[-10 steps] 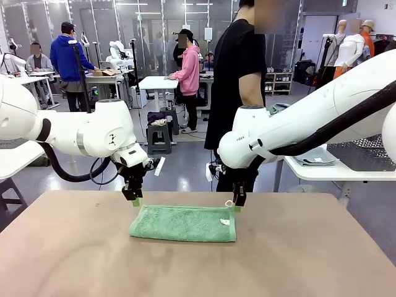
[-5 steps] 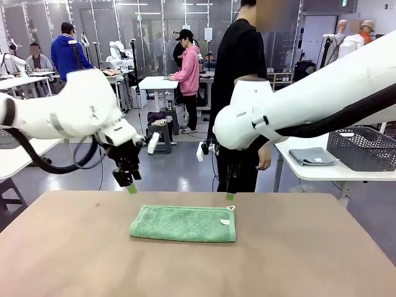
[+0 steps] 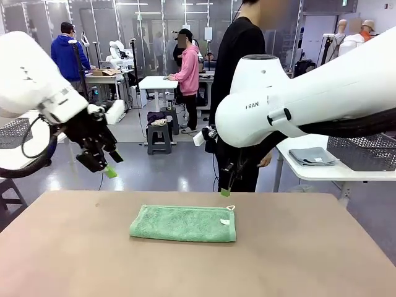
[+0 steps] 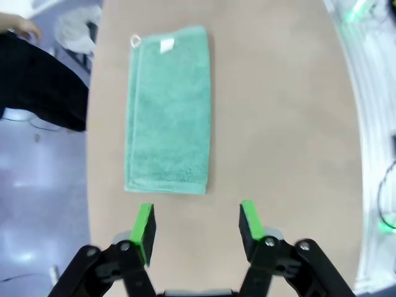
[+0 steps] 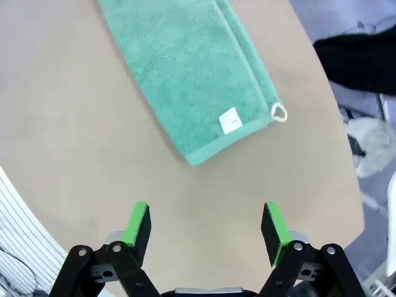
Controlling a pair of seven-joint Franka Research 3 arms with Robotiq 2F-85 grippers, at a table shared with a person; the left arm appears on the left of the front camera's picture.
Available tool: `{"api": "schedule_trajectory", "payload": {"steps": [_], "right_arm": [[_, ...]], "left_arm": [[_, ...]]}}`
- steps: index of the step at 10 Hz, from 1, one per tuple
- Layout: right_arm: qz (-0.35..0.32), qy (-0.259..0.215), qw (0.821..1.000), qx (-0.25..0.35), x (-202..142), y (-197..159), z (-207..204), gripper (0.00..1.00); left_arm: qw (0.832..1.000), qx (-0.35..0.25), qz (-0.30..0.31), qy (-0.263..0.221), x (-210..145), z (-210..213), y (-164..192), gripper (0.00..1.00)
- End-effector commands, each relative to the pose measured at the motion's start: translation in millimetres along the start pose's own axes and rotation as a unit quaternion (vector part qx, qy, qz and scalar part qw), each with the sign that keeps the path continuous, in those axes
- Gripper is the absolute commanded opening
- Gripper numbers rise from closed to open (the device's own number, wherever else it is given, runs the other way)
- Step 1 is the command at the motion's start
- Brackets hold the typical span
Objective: Fold the towels and place them in the basket.
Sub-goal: When a person lays out a Towel with hook on the table, fold it in half twice.
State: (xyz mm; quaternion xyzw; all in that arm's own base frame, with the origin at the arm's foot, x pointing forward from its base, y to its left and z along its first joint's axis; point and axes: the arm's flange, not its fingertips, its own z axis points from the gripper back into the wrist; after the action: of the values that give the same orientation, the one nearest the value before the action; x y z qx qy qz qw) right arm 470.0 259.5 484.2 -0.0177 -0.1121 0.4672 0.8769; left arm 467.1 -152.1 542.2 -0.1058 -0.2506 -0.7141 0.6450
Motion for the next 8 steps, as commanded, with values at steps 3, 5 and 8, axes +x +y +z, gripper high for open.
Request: {"api": "schedule_trajectory", "payload": {"steps": [3, 5, 8], "right_arm": [[0.0, 0.0, 1.0, 0.0, 0.0, 0.0, 0.0, 0.9], [0.0, 0.0, 1.0, 0.0, 0.0, 0.0, 0.0, 0.9], [-0.094, -0.001, 0.995, -0.021, -0.9, 8.1, -2.9, 0.9]], "left_arm": [[0.989, 0.022, 0.032, -0.14, -64.3, 12.4, -16.7, 0.69], [0.981, 0.017, 0.052, -0.188, -96.8, 12.2, -14.5, 0.69], [0.973, 0.0, 0.074, -0.221, -128.0, 3.8, -10.6, 0.69]]}}
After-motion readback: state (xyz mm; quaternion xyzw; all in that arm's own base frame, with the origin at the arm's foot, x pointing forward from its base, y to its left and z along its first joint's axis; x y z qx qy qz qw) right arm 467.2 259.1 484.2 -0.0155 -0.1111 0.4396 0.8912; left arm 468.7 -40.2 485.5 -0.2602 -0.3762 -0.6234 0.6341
